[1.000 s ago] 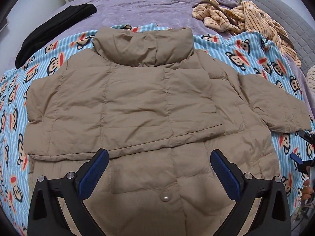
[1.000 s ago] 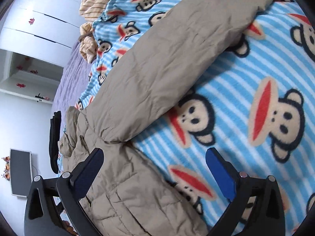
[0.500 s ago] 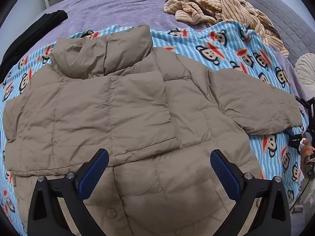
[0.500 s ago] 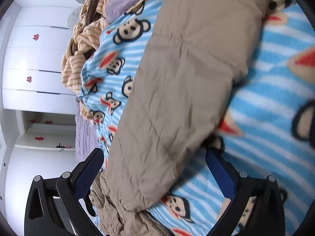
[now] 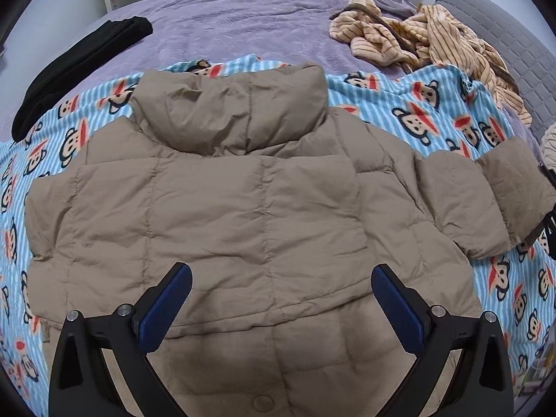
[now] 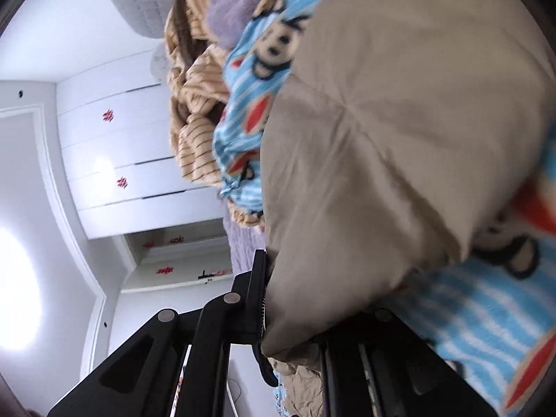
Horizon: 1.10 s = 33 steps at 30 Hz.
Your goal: Fold large clothes
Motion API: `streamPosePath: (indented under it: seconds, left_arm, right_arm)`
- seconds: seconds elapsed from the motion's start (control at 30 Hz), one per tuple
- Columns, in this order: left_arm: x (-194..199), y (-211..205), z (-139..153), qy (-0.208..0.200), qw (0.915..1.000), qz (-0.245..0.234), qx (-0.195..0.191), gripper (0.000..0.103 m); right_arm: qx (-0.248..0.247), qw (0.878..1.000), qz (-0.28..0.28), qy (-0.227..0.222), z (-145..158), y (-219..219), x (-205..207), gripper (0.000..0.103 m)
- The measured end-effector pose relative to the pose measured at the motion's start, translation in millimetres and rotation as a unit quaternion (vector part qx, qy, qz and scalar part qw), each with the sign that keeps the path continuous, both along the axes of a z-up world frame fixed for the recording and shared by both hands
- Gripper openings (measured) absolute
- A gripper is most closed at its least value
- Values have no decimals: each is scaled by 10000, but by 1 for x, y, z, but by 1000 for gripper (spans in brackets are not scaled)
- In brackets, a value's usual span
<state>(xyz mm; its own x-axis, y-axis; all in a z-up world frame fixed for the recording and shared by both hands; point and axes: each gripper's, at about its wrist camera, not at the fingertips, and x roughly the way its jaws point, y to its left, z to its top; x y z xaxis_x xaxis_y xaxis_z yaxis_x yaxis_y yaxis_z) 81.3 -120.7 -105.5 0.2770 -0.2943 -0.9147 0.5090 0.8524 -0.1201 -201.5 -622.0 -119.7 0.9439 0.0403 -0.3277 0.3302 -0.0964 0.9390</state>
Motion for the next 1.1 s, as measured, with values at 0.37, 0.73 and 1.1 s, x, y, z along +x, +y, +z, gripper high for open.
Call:
streamPosePath:
  seconds: [0.37, 0.73, 1.1]
  left_arm:
    - [40, 79, 7, -465, 9954, 825, 108, 103]
    - [51, 123, -38, -202, 9921, 1209, 274, 103]
    - [56, 117, -24, -159, 9942, 1052, -160, 103]
  right_arm:
    - [-2085, 9297, 3034, 133, 79, 165, 200, 10]
    - [-2289, 8498, 4461, 1624, -33, 306, 260, 10]
    - [-2220, 8494, 4357, 1984, -16, 303, 235, 28]
